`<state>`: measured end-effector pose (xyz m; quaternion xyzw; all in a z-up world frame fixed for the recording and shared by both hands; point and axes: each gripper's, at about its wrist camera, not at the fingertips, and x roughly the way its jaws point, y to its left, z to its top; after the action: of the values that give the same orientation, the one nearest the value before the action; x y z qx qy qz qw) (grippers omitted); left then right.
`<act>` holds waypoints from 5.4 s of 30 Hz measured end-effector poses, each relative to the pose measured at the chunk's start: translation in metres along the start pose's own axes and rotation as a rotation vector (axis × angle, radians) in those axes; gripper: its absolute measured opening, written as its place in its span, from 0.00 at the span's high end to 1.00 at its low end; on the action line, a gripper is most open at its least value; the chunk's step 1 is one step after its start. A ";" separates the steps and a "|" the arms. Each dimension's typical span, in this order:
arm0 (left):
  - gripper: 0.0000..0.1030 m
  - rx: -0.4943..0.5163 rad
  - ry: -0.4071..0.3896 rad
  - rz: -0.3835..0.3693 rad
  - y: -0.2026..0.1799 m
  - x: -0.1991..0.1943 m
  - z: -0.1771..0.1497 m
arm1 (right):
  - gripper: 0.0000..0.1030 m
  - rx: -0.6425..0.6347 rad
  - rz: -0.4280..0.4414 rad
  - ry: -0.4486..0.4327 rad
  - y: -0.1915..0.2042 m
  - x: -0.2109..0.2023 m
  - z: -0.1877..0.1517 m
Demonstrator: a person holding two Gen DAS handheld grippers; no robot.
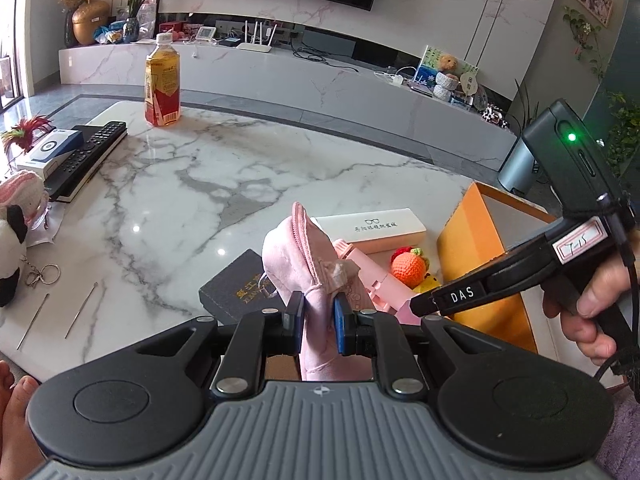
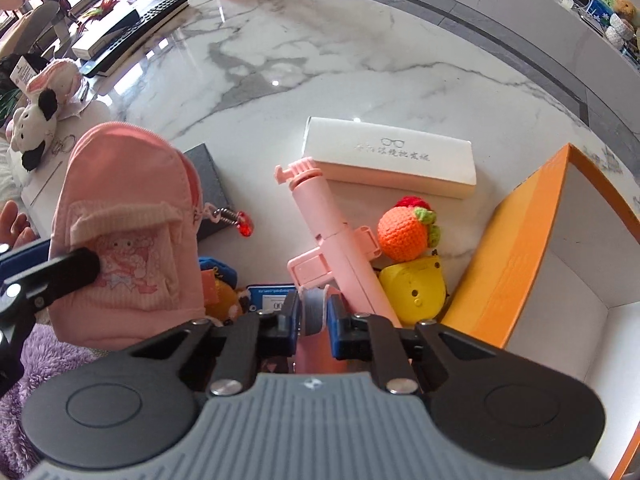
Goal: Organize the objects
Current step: 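Grasp the pink phone case with the right tool while the left tool lifts the backpack, then carry backpack and phone case into the orange box and open both tools, then withdraw both open tools from the box toward the remaining items, then grasp the brown cardboard box with the left tool while the right tool grasps the red panda plush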
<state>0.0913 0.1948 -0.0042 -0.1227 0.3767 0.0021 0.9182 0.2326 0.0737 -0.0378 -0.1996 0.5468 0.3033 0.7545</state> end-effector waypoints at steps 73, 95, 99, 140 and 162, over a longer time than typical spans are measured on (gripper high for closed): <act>0.68 0.676 0.351 -0.143 -0.207 0.070 -0.028 | 0.71 0.655 0.310 -0.061 -0.162 -0.012 -0.150; 0.68 0.446 0.267 -0.227 -0.156 0.034 -0.026 | 0.82 0.668 0.322 -0.127 -0.138 -0.042 -0.167; 0.68 0.420 0.265 -0.218 -0.150 0.031 -0.025 | 0.79 0.641 0.291 -0.136 -0.137 -0.044 -0.166; 0.40 0.148 0.190 -0.043 -0.006 0.014 -0.003 | 0.53 -0.028 0.078 -0.236 0.002 -0.059 -0.065; 0.42 -0.078 0.289 0.032 0.051 0.071 -0.012 | 0.53 -0.098 0.208 -0.045 0.050 0.007 -0.047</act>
<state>0.1286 0.2347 -0.0729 -0.1513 0.5064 0.0138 0.8488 0.1673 0.0819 -0.0576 -0.1717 0.5319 0.4106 0.7204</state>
